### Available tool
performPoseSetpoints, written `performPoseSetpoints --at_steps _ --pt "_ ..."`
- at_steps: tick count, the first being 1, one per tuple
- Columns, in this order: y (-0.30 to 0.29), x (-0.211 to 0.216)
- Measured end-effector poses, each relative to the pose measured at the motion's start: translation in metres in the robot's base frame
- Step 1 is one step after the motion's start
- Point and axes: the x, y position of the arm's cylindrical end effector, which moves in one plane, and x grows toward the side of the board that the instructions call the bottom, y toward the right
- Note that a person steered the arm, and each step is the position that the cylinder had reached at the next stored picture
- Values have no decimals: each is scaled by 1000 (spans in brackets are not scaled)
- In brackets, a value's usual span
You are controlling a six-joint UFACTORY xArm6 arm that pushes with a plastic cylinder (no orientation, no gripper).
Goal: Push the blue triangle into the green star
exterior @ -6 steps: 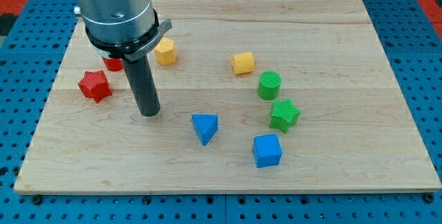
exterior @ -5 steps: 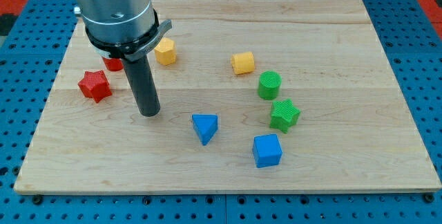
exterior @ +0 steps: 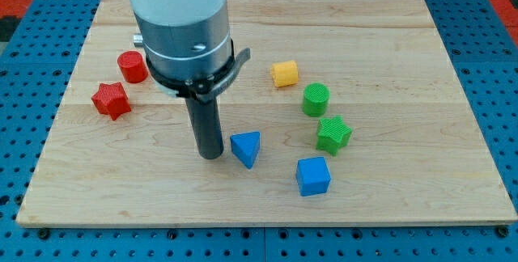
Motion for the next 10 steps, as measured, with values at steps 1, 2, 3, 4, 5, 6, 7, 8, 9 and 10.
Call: performPoseSetpoints --at_steps 1,2,3,4,5,6,7,8,9,10 --pt "58 0" --pt "69 1" --pt "72 5" --pt "103 5" --pt "114 2" --pt "114 -10" --pt "124 -14" --pt "109 -17" --pt "67 -49" --pt "107 -84"
